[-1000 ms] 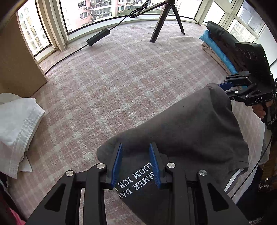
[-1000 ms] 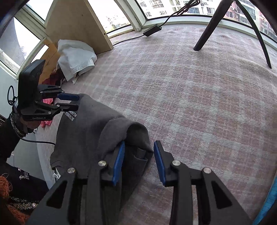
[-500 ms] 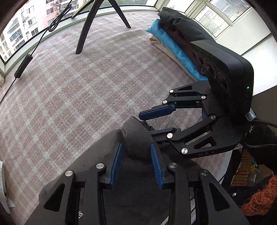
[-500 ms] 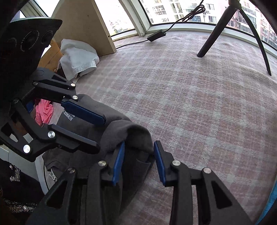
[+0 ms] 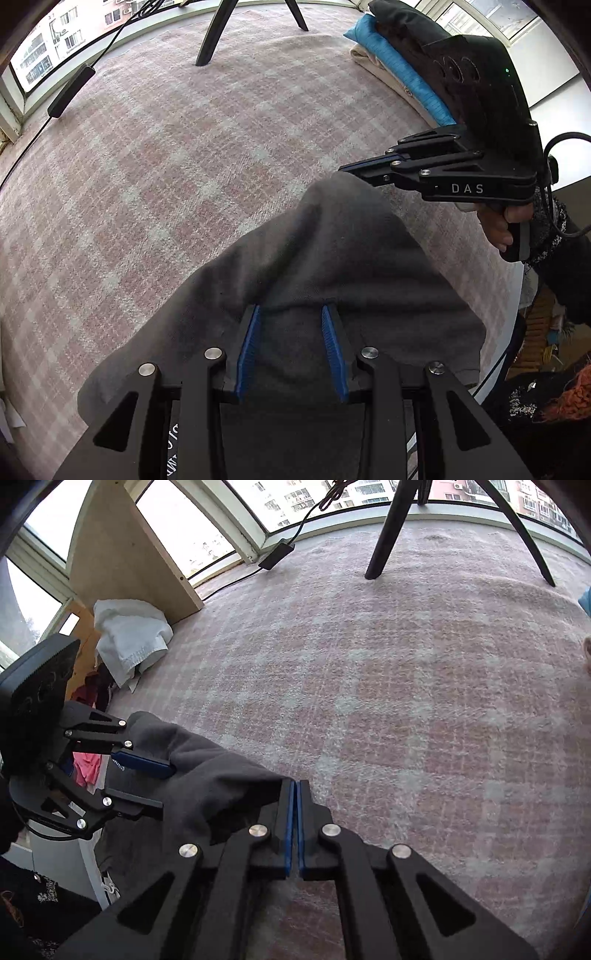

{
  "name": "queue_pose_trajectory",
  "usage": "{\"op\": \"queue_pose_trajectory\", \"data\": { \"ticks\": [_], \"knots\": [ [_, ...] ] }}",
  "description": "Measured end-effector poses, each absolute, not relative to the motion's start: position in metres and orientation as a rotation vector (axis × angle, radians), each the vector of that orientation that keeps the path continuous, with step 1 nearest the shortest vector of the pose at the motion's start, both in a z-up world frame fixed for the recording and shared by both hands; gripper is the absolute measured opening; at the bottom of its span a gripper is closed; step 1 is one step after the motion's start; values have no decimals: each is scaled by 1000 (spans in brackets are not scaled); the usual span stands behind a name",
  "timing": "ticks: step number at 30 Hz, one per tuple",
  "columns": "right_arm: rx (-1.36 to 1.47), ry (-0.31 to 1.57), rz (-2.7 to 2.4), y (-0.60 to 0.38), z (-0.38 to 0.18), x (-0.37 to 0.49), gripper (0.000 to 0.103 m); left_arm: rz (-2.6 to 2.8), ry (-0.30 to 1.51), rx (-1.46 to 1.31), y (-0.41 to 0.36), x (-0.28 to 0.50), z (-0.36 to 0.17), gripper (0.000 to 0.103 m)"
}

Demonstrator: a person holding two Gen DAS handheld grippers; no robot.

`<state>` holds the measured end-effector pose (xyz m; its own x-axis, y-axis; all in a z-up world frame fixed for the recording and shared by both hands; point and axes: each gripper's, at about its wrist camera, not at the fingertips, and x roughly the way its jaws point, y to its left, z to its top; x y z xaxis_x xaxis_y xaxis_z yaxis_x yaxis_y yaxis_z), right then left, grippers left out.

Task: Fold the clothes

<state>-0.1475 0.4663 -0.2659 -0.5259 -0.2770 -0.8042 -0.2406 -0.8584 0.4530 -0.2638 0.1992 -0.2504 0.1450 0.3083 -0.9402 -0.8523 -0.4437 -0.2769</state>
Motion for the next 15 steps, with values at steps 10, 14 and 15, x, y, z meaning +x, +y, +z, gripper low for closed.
{"op": "queue_pose_trajectory", "data": {
  "ticks": [10, 14, 15],
  "knots": [
    [1416, -1122, -2427, 472, -239, -132, 26, 1647, 422, -1329, 150, -278, -190, 36],
    [1462, -853, -2549, 448, -235, -147, 25, 1738, 323, -1369, 110, -306, -198, 37],
    [1584, -737, -2596, 444, -243, -153, 24, 1774, 309, -1391, 100, -312, -204, 37]
  ]
}}
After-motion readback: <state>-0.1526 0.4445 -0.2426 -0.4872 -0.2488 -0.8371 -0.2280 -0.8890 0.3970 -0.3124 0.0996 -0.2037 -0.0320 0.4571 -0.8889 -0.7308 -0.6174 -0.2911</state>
